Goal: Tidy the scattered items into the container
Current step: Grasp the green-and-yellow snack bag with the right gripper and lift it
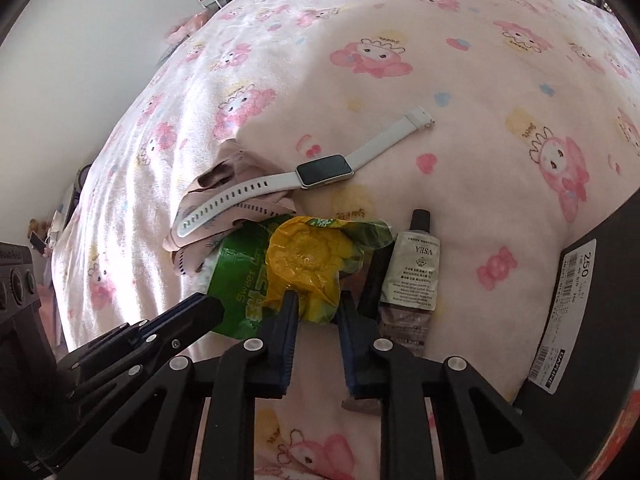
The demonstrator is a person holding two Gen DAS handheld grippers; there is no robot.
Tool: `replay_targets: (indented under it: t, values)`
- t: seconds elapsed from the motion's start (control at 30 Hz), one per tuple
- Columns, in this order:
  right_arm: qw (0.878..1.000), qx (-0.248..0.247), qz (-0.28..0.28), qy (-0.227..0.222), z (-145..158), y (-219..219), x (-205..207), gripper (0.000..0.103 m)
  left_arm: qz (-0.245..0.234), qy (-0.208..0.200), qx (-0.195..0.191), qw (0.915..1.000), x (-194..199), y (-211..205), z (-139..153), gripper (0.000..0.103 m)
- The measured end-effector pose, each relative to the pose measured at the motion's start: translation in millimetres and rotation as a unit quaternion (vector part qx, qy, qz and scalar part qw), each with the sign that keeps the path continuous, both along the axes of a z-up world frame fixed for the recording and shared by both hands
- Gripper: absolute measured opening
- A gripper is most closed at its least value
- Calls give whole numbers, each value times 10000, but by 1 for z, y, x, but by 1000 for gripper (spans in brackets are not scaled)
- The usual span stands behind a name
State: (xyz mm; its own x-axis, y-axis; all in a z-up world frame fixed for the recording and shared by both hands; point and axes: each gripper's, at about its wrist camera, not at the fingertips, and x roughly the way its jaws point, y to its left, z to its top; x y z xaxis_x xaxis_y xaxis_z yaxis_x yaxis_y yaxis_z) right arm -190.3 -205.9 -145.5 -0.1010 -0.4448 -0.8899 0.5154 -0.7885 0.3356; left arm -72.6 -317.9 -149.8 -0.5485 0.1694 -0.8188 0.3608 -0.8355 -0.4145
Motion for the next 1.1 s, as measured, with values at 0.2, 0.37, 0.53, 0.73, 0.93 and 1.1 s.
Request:
replay_targets:
  t: [0.2,0.37,0.53,0.73,0.93,1.1]
  values:
    - [9995,-129,254,-126,12,25,34,17,-19,55,190,9998,41,0,7,5]
    - [9997,202,91,-80,9,27,37,21,80,-245,327,9991,43,-2,-14,16]
    - [9996,188,198,-95,6,33,43,43,3,-202,374,9991,36,2,-22,36]
    - [9980,355,240,-467,-22,28,41,43,36,-517,348,9980,13,2,-43,12]
    - [9970,260,169,-704,-36,29,43,43,-245,-239,448,9984,34,12,-20,5]
    - [9973,226,-12,-703,-37,28,36,45,-188,-351,298,9988,27,3,-24,20]
